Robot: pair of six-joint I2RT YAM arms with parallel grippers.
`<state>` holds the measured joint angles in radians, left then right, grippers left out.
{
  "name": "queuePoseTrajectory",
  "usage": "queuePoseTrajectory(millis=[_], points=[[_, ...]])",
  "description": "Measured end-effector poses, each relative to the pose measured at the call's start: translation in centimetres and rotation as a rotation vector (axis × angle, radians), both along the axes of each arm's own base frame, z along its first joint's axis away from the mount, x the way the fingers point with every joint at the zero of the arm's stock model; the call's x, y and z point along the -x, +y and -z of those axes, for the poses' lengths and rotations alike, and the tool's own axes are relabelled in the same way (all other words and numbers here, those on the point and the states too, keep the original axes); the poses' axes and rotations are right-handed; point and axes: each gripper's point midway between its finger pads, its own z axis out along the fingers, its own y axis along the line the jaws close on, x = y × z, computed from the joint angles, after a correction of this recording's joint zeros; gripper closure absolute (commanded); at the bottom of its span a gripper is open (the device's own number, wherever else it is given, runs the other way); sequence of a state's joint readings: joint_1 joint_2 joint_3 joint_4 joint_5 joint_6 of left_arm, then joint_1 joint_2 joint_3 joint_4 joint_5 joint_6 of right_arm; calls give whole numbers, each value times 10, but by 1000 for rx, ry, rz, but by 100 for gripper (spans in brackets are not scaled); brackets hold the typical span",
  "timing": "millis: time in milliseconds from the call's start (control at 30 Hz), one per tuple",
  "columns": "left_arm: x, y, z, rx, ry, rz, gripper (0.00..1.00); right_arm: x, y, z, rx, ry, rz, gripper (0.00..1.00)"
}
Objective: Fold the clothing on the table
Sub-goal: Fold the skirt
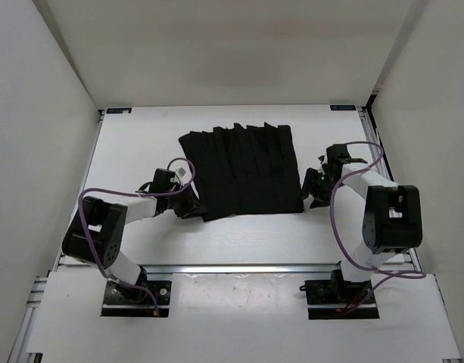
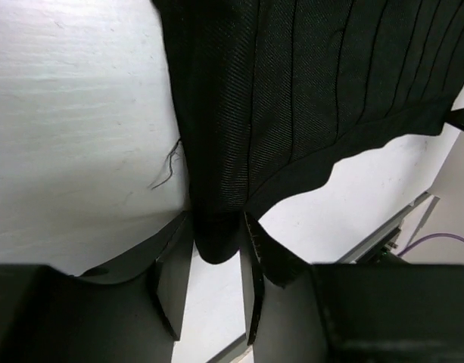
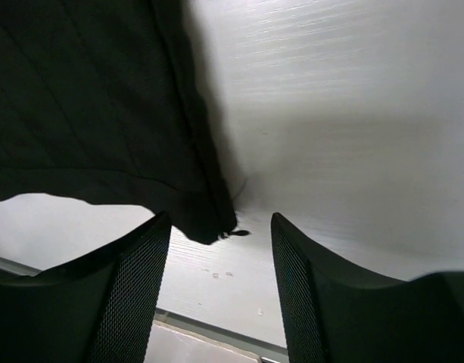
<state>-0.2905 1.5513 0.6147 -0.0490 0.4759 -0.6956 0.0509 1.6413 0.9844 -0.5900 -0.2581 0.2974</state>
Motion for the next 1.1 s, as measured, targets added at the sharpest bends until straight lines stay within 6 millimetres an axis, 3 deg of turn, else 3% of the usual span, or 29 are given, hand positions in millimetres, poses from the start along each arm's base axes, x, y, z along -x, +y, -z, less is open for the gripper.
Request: queuePoseTrajectory(millis=[133,167,333,400,433,700,833,900,967,1033,1100], points=[[2,-2,3,1,14,1,66,0,11,2,-33,-5,-5,48],[2,-2,3,2,16,-1,74,0,14,3,-43,-6,-4,53],[3,0,7,-11,23,-8,89,2,26,12,-85,13,2,72],[3,0,7,-10,24,-10,100,4,29,16,-94,29,3,92],[4,-1,7,-10,24,-8,100,5,30,17,-98,36,7,98],[-2,3,3,-8,33,-24,100,-1,31,11,-96,33,20,100],[-55,9,-20,26,-13,-83,100,-46,32,-24,-117,-95,37,100],[-92,10,-39,67,-70,-111,100,-73,34,-46,-144,-209,46,100],[-121,12,-62,114,-140,-132,100,-88,36,-68,-167,-308,48,100],[-133,13,-78,146,-189,-139,100,-91,40,-86,-182,-372,36,100],[-131,15,-87,161,-207,-135,100,-88,45,-102,-195,-415,15,100]])
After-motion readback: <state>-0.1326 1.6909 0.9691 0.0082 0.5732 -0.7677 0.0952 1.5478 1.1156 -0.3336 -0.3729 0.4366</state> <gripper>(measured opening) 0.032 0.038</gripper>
